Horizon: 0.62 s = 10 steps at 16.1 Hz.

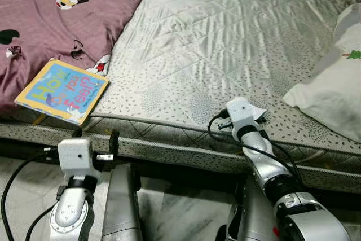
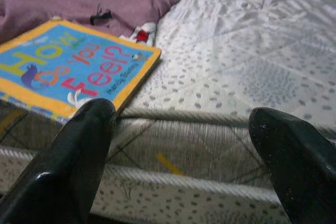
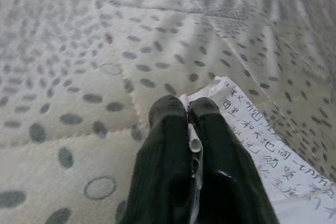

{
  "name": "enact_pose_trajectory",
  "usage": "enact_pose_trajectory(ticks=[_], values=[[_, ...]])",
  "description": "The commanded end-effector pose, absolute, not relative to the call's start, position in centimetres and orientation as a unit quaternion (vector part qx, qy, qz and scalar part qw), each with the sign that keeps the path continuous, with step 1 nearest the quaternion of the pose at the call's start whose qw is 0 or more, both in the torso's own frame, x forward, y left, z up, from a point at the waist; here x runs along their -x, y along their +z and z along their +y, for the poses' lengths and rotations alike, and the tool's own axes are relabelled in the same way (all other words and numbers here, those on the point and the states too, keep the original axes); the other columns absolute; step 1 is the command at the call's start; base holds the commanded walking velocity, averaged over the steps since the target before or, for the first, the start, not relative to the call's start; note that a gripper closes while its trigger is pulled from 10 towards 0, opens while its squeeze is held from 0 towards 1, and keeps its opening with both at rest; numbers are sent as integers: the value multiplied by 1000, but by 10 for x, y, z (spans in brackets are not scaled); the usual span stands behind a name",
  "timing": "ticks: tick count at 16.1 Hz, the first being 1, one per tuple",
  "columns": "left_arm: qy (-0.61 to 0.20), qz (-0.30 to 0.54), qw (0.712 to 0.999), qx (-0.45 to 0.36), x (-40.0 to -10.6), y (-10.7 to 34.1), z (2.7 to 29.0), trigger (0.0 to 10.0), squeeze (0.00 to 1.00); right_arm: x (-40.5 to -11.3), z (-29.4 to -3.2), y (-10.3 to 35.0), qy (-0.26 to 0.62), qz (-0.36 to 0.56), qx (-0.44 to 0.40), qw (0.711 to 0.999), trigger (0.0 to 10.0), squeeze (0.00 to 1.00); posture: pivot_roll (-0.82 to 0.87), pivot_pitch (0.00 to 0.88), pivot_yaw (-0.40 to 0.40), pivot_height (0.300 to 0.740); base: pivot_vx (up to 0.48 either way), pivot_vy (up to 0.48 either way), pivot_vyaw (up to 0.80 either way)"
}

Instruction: Clean up the room

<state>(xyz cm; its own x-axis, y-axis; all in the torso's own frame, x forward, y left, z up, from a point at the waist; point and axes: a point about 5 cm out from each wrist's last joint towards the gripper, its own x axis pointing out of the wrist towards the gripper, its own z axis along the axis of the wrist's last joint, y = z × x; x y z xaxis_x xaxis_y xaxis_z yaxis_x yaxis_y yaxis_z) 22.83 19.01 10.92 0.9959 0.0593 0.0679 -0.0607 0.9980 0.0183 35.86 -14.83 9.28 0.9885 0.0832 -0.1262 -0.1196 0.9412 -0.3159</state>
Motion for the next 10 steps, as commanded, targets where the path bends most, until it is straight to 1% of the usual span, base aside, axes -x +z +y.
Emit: enact_pose_trajectory(ticks=[1, 3, 7, 8, 10], values=[[38, -32, 999, -16, -231, 107, 192, 10000, 0, -359, -149, 97, 48, 48, 95, 993, 0, 0, 133, 70, -12, 472, 0, 0, 0], [35, -40, 998, -19, -238, 108, 190, 10000, 0, -355, -145, 98, 63, 35, 34, 997, 0, 0, 121, 60, -9, 472, 0, 0, 0], [40, -56, 998, -7, -254, 109, 187, 10000, 0, -343, -140, 99, 81, 14, -69, 994, 0, 0, 81, 25, 0, 472, 0, 0, 0], [39, -61, 997, -3, -258, 110, 185, 10000, 0, -340, -138, 100, 83, 8, -84, 993, 0, 0, 71, 13, 3, 472, 0, 0, 0], [35, -68, 997, 2, -266, 111, 183, 10000, 0, -336, -138, 102, 75, -7, -86, 993, 0, 0, 63, 0, 5, 472, 0, 0, 0]])
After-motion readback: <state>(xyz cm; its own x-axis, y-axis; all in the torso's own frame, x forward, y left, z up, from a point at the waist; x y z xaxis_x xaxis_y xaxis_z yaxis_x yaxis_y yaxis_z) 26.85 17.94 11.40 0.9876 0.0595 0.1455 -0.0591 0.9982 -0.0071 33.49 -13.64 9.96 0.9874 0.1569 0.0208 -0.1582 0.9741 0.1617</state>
